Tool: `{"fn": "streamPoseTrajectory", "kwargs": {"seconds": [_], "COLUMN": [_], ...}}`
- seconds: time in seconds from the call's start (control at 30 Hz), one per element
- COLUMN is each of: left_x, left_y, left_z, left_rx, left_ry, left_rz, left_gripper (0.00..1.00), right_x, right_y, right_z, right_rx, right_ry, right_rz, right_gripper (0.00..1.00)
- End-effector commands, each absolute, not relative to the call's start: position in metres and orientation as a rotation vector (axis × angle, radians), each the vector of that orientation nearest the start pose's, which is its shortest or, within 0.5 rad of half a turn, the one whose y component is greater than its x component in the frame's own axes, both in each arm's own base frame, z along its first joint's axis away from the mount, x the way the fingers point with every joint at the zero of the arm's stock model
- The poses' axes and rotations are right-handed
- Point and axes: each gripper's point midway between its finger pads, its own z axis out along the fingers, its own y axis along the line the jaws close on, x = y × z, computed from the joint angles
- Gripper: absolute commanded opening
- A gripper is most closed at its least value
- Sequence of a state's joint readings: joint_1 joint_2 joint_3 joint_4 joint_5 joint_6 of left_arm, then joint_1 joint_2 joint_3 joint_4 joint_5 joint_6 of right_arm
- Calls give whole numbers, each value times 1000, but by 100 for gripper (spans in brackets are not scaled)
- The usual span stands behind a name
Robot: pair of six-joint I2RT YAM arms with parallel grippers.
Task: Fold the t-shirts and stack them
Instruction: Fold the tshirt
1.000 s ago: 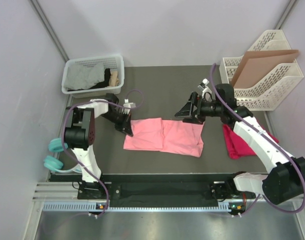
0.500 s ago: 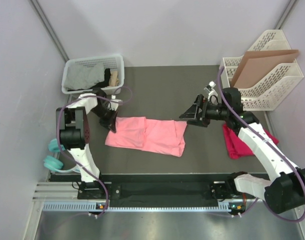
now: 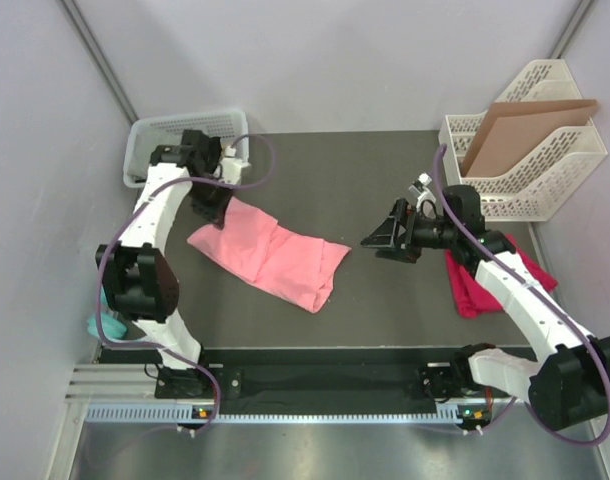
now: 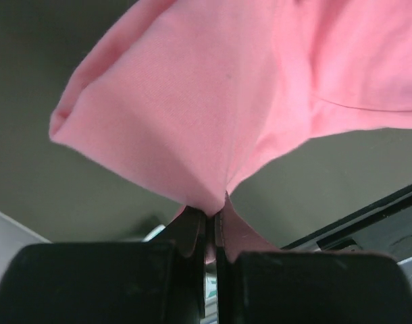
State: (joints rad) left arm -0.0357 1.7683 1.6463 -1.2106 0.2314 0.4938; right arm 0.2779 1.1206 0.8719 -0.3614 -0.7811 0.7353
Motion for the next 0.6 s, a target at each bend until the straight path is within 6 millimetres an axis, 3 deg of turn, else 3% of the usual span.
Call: {"fn": "streamPoseTrajectory", "kwargs": {"seconds": [0.0,0.2,0.57], "left_x": [309,288,266], "left_y": [-73,-113,-193], "left_z": [177,155,137], "left_rx": [934,1058,1166], "left_ry": [2747,2806,2835], "left_rz": [-197,-166,-220], "left_gripper": [0,0,0], "right_x": [236,232,224], "right_y": [213,207,194], "right_z": [232,229,221], "right_rx": [-11,-5,3], "right_ry": [2249,2244,2246], "right_rz": [1407,1407,1396], "right_gripper": [83,83,83]}}
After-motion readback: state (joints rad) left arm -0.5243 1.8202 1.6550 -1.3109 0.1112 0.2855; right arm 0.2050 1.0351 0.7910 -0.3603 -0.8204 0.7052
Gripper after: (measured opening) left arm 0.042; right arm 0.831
